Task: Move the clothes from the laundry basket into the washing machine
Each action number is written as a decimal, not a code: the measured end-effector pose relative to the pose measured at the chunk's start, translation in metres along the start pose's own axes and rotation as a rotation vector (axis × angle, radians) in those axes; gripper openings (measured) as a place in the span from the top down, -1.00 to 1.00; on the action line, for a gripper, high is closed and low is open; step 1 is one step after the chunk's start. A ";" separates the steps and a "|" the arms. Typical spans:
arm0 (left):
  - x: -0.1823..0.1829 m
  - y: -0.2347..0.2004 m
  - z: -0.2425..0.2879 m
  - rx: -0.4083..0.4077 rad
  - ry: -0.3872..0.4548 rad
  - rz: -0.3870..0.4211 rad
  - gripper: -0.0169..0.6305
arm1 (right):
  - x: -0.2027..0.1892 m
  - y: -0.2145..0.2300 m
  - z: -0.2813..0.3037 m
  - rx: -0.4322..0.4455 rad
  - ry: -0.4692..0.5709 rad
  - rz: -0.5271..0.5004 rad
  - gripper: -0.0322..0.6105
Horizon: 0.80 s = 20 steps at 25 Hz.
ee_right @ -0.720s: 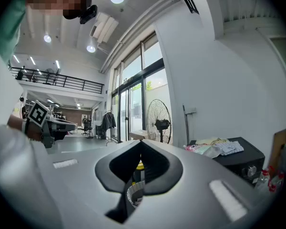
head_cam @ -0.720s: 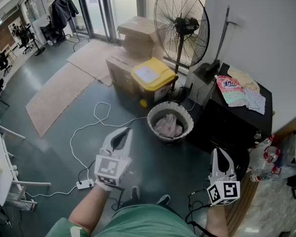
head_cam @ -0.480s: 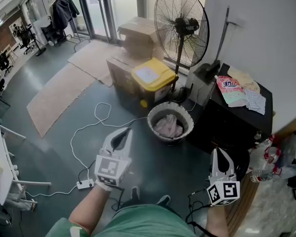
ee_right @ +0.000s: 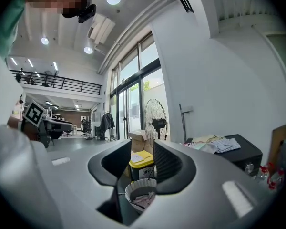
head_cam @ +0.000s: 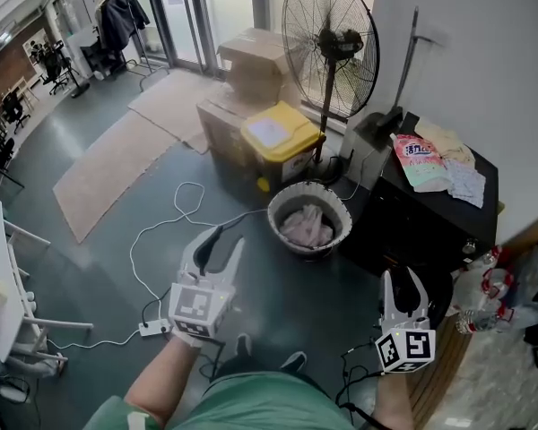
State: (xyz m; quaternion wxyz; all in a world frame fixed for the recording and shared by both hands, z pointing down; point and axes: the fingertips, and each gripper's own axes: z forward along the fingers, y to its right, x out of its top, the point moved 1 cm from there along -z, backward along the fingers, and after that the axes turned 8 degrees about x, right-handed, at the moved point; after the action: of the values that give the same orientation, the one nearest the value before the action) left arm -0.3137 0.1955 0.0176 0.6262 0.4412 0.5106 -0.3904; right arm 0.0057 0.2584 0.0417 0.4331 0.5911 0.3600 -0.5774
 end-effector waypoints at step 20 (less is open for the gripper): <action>-0.046 -0.025 0.037 0.047 -0.073 -0.069 0.41 | -0.025 0.013 0.067 0.063 -0.079 -0.020 0.47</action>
State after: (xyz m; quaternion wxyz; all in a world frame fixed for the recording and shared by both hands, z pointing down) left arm -0.3347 0.1543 0.0623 0.6202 0.4234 0.4930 -0.4393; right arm -0.0087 0.1933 0.0711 0.4222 0.5776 0.3300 -0.6158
